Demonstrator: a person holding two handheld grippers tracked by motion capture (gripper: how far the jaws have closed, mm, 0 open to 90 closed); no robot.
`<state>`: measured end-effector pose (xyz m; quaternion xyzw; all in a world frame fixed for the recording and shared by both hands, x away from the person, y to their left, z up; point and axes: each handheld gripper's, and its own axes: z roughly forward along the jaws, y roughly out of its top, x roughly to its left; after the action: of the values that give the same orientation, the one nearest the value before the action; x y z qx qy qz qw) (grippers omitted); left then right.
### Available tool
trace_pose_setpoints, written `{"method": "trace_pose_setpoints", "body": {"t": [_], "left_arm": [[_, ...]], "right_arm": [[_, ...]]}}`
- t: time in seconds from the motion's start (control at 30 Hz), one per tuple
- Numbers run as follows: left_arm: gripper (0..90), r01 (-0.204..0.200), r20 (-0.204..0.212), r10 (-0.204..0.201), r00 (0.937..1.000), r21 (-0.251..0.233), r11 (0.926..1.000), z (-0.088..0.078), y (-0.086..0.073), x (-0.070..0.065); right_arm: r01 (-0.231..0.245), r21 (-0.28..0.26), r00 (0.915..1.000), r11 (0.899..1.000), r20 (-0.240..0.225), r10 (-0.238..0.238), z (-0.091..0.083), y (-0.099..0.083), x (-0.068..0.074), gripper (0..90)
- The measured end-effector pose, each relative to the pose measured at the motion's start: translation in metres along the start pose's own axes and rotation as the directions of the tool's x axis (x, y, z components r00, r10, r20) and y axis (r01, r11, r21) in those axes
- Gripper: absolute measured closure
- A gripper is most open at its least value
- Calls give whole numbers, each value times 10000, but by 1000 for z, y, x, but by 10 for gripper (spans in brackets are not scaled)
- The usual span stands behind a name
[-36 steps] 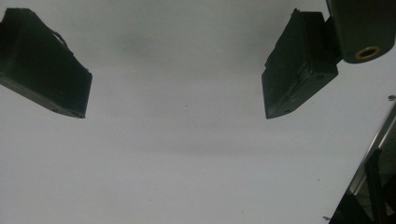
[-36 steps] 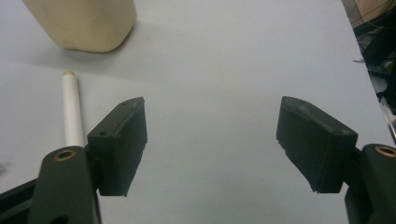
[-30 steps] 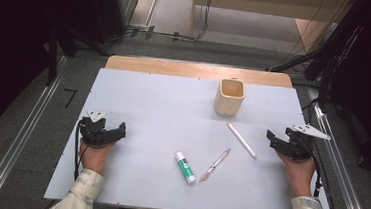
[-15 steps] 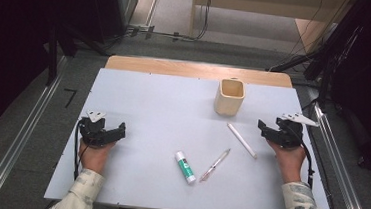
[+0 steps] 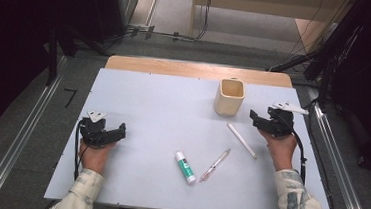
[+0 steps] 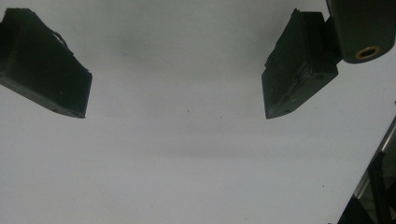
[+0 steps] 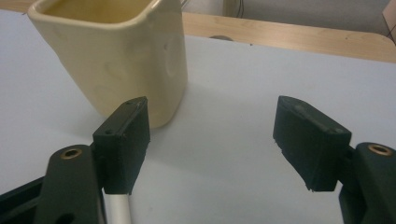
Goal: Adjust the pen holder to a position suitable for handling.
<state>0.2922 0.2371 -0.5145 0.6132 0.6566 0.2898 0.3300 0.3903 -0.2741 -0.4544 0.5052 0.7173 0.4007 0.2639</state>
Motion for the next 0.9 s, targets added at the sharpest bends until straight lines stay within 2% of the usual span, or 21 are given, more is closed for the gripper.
{"method": "trace_pose_setpoints", "body": {"t": [0.23,0.73,0.9], "left_arm": [[94,-10,36,10,10000,-18,10000,-1,0,0],[94,49,86,-49,10000,-27,10000,-1,0,2],[94,83,94,-83,9999,-32,10000,-2,1,3]], "right_arm": [[-62,-115,9999,9999,-126,61,6,17,5,262],[-121,-220,9997,9997,-209,116,14,38,11,267],[-298,-258,9990,9992,-345,289,15,47,13,273]]}}
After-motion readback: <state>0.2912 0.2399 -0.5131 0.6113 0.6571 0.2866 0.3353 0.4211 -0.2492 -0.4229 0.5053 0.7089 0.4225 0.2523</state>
